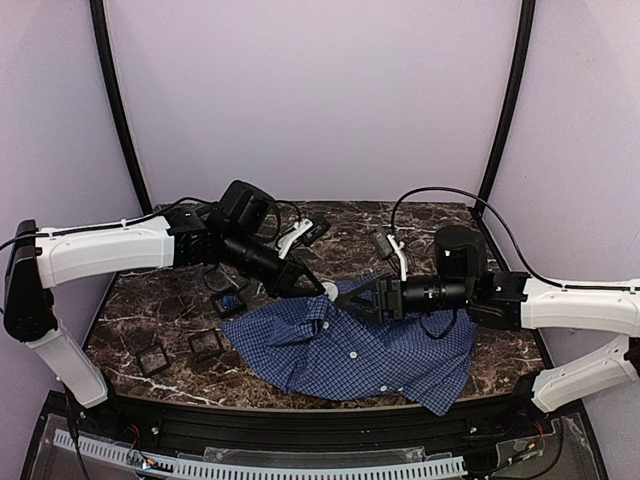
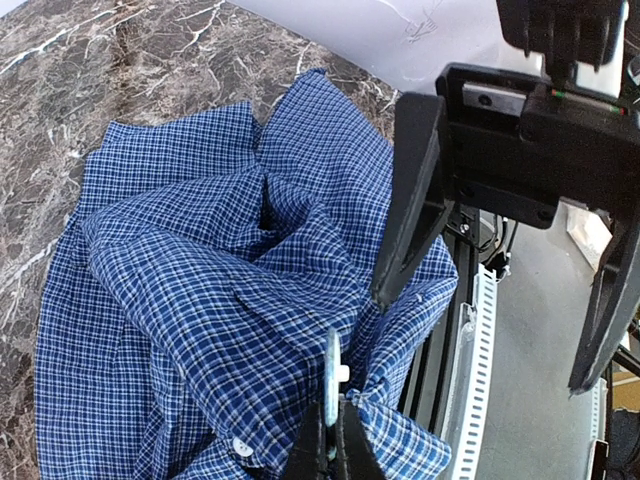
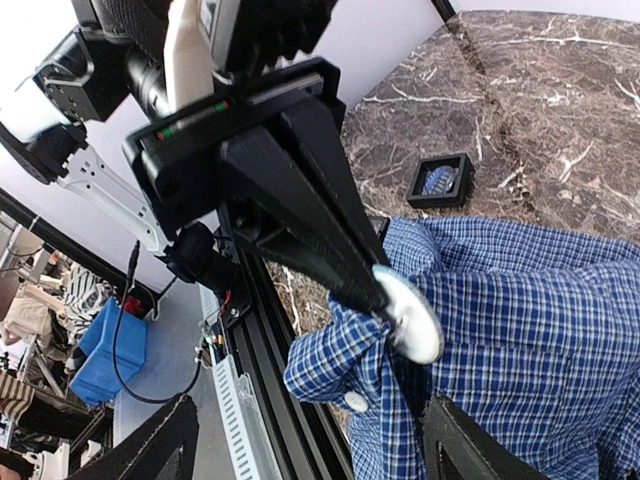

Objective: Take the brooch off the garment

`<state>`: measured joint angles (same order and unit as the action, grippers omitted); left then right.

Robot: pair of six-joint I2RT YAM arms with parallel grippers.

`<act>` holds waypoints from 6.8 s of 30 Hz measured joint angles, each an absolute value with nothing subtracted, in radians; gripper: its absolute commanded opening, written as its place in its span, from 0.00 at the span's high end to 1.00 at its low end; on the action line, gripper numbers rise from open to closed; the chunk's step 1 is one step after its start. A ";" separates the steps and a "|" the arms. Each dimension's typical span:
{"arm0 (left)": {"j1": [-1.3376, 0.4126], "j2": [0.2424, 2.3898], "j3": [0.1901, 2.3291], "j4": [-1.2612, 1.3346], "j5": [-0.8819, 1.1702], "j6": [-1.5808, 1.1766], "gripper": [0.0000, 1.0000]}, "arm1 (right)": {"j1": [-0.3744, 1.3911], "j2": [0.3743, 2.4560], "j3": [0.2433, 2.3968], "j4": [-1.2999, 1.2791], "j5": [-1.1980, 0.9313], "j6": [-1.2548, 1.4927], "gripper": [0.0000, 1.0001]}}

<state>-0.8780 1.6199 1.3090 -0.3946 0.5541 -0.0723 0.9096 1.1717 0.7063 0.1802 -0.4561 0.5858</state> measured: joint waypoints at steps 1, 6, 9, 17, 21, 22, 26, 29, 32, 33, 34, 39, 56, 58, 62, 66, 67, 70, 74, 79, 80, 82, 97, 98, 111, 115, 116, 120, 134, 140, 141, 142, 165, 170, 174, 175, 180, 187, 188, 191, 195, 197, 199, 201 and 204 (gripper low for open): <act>-0.878 1.620 1.309 -0.396 0.550 -0.070 0.99 | 0.926 1.171 0.706 0.162 -0.436 0.581 0.28; -0.877 1.620 1.309 -0.398 0.520 -0.049 0.99 | 0.987 1.193 0.712 0.083 -0.345 0.554 0.38; -0.877 1.620 1.309 -0.407 0.493 -0.022 0.99 | 1.023 1.243 0.742 0.025 -0.284 0.537 0.43; -0.933 1.624 1.332 -0.517 0.296 0.108 0.99 | 1.076 1.318 0.820 -0.056 -0.192 0.495 0.44; -0.953 1.642 1.365 -0.567 0.152 0.160 0.99 | 1.081 1.324 0.834 -0.070 -0.174 0.483 0.44; -0.953 1.645 1.369 -0.576 0.116 0.171 0.99 | 1.081 1.324 0.835 -0.070 -0.168 0.482 0.44; -0.953 1.655 1.370 -0.615 0.006 0.209 0.99 | 1.082 1.323 0.836 -0.073 -0.154 0.479 0.44; -0.957 1.657 1.370 -0.631 -0.046 0.235 0.99 | 1.083 1.314 0.836 -0.077 -0.147 0.479 0.43; -0.968 1.658 1.370 -0.638 -0.081 0.255 0.99 | 1.084 1.303 0.836 -0.077 -0.137 0.479 0.41; -0.970 1.659 1.370 -0.640 -0.090 0.258 0.99 | 1.084 1.303 0.836 -0.077 -0.133 0.478 0.39; -0.971 1.660 1.370 -0.641 -0.093 0.261 0.99 | 1.084 1.303 0.836 -0.077 -0.130 0.478 0.37; -0.977 1.660 1.370 -0.649 -0.095 0.268 0.99 | 1.091 1.304 0.836 -0.083 -0.073 0.461 0.32; -0.979 1.660 1.370 -0.650 -0.041 0.243 0.99 | 1.172 1.470 0.866 0.013 0.198 0.437 0.29; -0.978 1.660 1.370 -0.649 -0.040 0.233 0.99 | 1.177 1.484 0.861 0.051 0.202 0.450 0.35; -0.975 1.660 1.370 -0.643 -0.018 0.221 0.99 | 1.194 1.529 0.860 0.115 0.226 0.477 0.54; -0.977 1.660 1.370 -0.636 0.007 0.218 0.99 | 1.215 1.558 0.856 0.160 0.260 0.496 0.84; -0.977 1.660 1.370 -0.635 0.010 0.217 0.99 | 1.221 1.560 0.855 0.170 0.272 0.500 0.90; -0.978 1.660 1.370 -0.630 0.016 0.213 0.99 | 1.238 1.561 0.852 0.191 0.312 0.512 1.00; -0.978 1.660 1.370 -0.629 0.020 0.210 0.99 | 1.252 1.544 0.836 0.212 0.374 0.525 1.00; -0.978 1.660 1.370 -0.629 0.022 0.212 0.99 | 1.256 1.451 0.788 0.241 0.445 0.542 1.00; -0.978 1.660 1.370 -0.630 0.022 0.214 0.99 | 1.256 1.431 0.782 0.248 0.456 0.545 1.00; -0.978 1.660 1.370 -0.630 0.022 0.218 0.99 | 1.257 1.399 0.772 0.261 0.478 0.549 1.00; -0.831 1.608 1.367 -0.580 0.035 0.096 0.99 | 1.258 1.342 0.691 0.198 0.515 0.657 0.39; -0.817 1.586 1.363 -0.564 0.080 0.089 0.99 | 1.258 1.331 0.678 0.186 0.511 0.664 0.27; -0.822 1.496 1.332 -0.409 0.684 -0.008 0.99 | 1.091 1.024 0.571 0.299 0.118 0.567 0.05; -0.822 1.496 1.328 -0.383 0.813 -0.036 0.99 | 1.088 1.053 0.594 0.329 -0.011 0.516 0.12; -0.822 1.496 1.328 -0.378 0.836 -0.040 0.99 | 1.087 1.068 0.603 0.341 -0.045 0.507 0.15; -0.822 1.496 1.327 -0.364 0.895 -0.053 0.99 | 1.085 1.114 0.624 0.400 -0.134 0.484 0.26; -0.822 1.502 1.327 -0.363 0.955 -0.060 0.99 | 1.084 1.203 0.682 0.517 -0.259 0.477 0.47; -0.823 1.503 1.327 -0.364 0.960 -0.060 0.99 | 1.084 1.207 0.690 0.536 -0.252 0.480 0.60; -0.823 1.504 1.327 -0.364 0.961 -0.060 0.99 | 1.084 1.208 0.690 0.538 -0.248 0.481 0.62; -0.824 1.504 1.327 -0.364 0.961 -0.060 0.99 | 1.084 1.208 0.690 0.541 -0.244 0.485 0.64; -0.827 1.506 1.327 -0.366 0.918 -0.052 0.99 | 1.085 1.214 0.690 0.533 -0.177 0.523 0.88; -0.827 1.509 1.327 -0.366 0.902 -0.048 0.99 | 1.085 1.214 0.690 0.518 -0.152 0.545 0.89; -0.827 1.511 1.327 -0.366 0.892 -0.041 0.99 | 1.085 1.216 0.702 0.492 -0.136 0.563 0.90; -0.826 1.511 1.327 -0.366 0.889 -0.038 0.99 | 1.085 1.216 0.706 0.484 -0.133 0.566 0.90; -0.827 1.511 1.327 -0.367 0.871 -0.031 0.99 | 1.085 1.217 0.709 0.471 -0.113 0.587 0.90; -0.827 1.511 1.327 -0.364 0.854 -0.028 0.99 | 1.085 1.216 0.708 0.468 -0.091 0.613 0.85; -0.827 1.511 1.327 -0.364 0.852 -0.028 0.99 | 1.085 1.216 0.708 0.468 -0.089 0.614 0.80; -0.829 1.511 1.327 -0.366 0.842 -0.029 0.99 | 1.082 1.211 0.702 0.466 -0.088 0.608 0.63; -0.835 1.511 1.327 -0.372 0.815 -0.030 0.99 | 1.063 1.211 0.697 0.460 -0.113 0.577 0.36; -0.838 1.511 1.327 -0.374 0.780 -0.036 0.99 | 1.056 1.206 0.696 0.456 -0.131 0.564 0.23; -0.841 1.511 1.326 -0.373 0.743 -0.043 0.99 | 1.053 1.193 0.696 0.448 -0.141 0.548 0.12; -0.841 1.510 1.318 -0.359 0.684 -0.058 0.99 | 1.051 1.174 0.695 0.434 -0.139 0.540 0.06; -0.838 1.494 1.259 -0.310 0.513 -0.091 0.99 | 1.049 1.131 0.695 0.395 -0.113 0.523 0.01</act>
